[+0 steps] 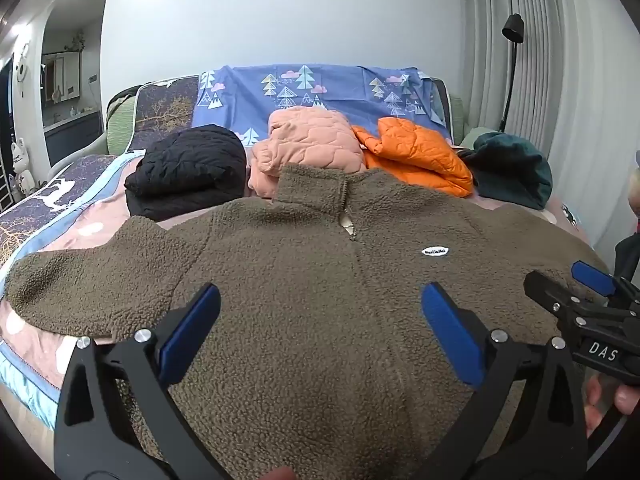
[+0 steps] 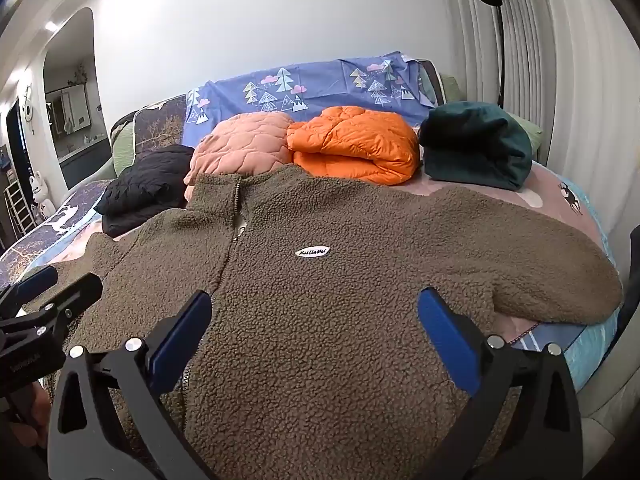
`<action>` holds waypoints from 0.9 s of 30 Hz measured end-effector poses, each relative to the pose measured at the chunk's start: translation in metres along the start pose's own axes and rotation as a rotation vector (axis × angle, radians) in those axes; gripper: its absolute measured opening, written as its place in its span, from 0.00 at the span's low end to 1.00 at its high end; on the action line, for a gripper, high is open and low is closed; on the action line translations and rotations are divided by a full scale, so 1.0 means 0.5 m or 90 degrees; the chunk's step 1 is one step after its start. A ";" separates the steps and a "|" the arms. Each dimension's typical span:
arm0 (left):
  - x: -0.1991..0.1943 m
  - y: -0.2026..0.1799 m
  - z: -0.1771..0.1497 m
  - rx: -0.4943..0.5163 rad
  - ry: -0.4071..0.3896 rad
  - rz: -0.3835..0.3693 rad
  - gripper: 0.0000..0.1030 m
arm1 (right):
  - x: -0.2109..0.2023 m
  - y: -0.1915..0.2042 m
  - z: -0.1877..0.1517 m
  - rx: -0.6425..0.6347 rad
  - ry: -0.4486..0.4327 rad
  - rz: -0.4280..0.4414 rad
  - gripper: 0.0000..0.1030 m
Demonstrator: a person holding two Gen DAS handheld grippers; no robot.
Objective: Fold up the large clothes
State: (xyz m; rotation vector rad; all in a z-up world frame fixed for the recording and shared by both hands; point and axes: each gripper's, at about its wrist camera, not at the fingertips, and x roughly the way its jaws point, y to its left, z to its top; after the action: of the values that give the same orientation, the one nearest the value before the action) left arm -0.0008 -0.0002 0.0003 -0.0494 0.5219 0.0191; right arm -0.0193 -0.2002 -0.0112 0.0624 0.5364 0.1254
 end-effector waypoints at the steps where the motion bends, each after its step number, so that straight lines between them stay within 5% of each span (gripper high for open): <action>1: -0.001 0.001 0.000 -0.001 0.001 0.000 0.98 | 0.000 0.000 0.000 -0.002 -0.001 -0.002 0.99; 27: -0.001 -0.009 -0.003 0.009 0.009 -0.014 0.98 | -0.011 0.013 0.003 -0.009 -0.025 0.009 0.99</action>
State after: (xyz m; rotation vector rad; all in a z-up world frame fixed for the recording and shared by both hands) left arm -0.0020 -0.0048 -0.0003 -0.0417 0.5362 -0.0069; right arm -0.0237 -0.1945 -0.0066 0.0549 0.4955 0.1407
